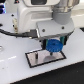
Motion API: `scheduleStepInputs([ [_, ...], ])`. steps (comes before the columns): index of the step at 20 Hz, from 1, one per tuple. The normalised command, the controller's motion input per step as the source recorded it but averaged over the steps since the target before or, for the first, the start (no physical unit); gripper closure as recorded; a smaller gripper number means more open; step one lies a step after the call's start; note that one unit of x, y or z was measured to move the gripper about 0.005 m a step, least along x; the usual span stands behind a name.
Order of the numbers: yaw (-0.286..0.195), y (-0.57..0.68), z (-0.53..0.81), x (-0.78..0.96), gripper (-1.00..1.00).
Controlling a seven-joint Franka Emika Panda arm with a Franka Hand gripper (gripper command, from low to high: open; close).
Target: Insert the blue gear onto the right peg, followed by the red gear
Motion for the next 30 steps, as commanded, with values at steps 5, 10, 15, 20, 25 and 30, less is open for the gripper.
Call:
scheduleStepInputs([
  [5,0.000,-0.03,0.00,0.17,1.00],
  [10,0.000,-0.02,-0.03,0.14,1.00],
  [15,0.000,-0.06,-0.13,0.02,1.00],
  [20,0.000,-0.08,-0.16,0.04,1.00],
  [25,0.000,-0.02,0.17,0.14,1.00],
  [30,0.000,-0.01,0.31,0.08,1.00],
])
